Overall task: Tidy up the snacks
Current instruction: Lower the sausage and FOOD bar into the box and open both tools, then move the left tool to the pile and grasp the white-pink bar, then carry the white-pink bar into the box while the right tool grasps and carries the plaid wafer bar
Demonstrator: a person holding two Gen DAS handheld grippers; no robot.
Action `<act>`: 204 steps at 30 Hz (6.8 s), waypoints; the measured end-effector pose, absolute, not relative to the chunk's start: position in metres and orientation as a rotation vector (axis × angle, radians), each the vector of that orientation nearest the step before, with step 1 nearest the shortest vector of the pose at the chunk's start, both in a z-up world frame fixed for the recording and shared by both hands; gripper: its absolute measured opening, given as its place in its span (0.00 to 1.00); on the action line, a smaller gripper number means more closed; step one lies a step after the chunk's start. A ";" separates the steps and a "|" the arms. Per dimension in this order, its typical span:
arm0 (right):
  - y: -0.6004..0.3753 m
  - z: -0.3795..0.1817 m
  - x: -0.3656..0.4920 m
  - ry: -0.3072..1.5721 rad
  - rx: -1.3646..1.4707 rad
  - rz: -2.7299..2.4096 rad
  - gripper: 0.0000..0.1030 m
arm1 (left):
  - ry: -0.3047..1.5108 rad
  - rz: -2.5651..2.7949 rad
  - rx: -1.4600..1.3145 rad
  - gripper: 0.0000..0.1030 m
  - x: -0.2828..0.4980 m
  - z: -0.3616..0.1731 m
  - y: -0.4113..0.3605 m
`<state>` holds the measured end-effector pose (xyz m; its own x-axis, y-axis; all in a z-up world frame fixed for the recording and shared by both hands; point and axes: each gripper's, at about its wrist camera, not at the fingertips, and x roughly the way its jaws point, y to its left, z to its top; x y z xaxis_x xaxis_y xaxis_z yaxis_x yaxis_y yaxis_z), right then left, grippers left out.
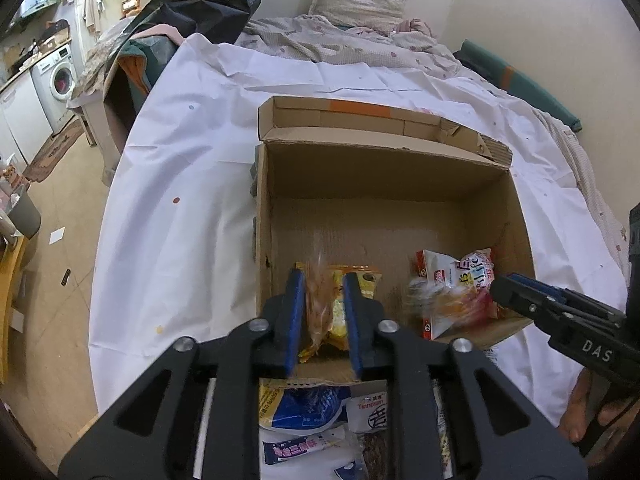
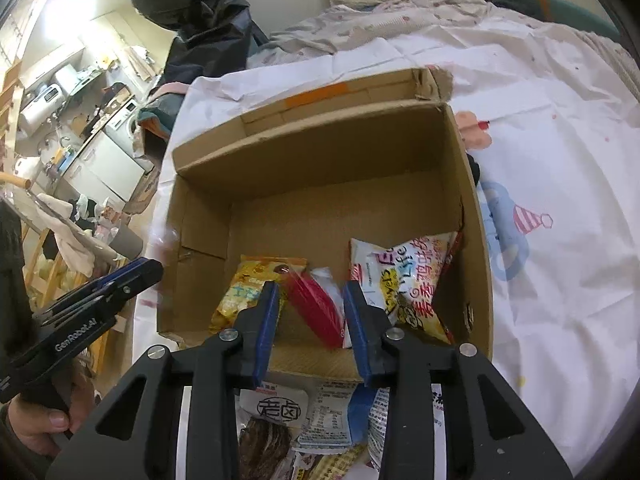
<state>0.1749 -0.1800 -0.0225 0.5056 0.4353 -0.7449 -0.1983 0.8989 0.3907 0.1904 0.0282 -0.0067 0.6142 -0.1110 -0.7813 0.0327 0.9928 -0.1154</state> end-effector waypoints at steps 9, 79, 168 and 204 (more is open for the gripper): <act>-0.187 -0.018 0.175 0.937 0.282 0.361 0.77 | 0.864 -0.083 -0.085 0.73 0.186 -0.001 0.027; -0.222 -0.046 0.089 1.127 0.468 0.363 0.79 | 1.501 -0.348 0.256 0.19 0.127 -0.143 -0.013; -0.165 -0.015 0.160 1.027 0.383 0.509 0.27 | 0.953 -0.195 -0.115 0.14 0.185 0.004 0.020; -0.166 -0.054 0.181 1.091 0.385 0.348 0.30 | 0.931 -0.174 -0.113 0.81 0.188 -0.018 0.012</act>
